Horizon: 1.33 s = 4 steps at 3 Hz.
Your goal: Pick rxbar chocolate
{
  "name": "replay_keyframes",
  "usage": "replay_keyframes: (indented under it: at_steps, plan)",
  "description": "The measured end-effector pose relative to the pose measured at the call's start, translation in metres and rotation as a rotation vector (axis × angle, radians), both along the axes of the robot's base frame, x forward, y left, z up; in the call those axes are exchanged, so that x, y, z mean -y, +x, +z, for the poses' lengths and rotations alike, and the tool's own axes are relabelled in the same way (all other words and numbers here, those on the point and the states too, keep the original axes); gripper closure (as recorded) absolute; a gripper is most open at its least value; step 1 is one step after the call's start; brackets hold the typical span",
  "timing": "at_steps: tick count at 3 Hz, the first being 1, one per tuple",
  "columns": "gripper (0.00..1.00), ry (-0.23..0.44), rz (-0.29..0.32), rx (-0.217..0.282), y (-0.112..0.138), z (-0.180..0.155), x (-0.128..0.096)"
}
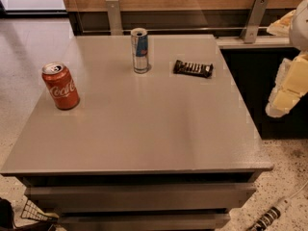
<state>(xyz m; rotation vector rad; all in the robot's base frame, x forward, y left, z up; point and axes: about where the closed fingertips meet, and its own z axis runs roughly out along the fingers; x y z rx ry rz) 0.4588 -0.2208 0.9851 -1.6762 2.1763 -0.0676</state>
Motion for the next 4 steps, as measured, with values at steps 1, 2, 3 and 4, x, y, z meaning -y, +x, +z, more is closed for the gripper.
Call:
replay_keyframes:
  at_steps: [1, 2, 3, 4]
  plan:
    - [0.00, 0.145, 0.034, 0.003, 0.054, -0.007, 0.013]
    - [0.00, 0.351, 0.096, 0.019, 0.116, -0.018, 0.016]
    - [0.00, 0.468, 0.101, 0.078, 0.148, -0.018, 0.017]
    - [0.00, 0.548, 0.075, 0.131, 0.181, -0.030, 0.009]
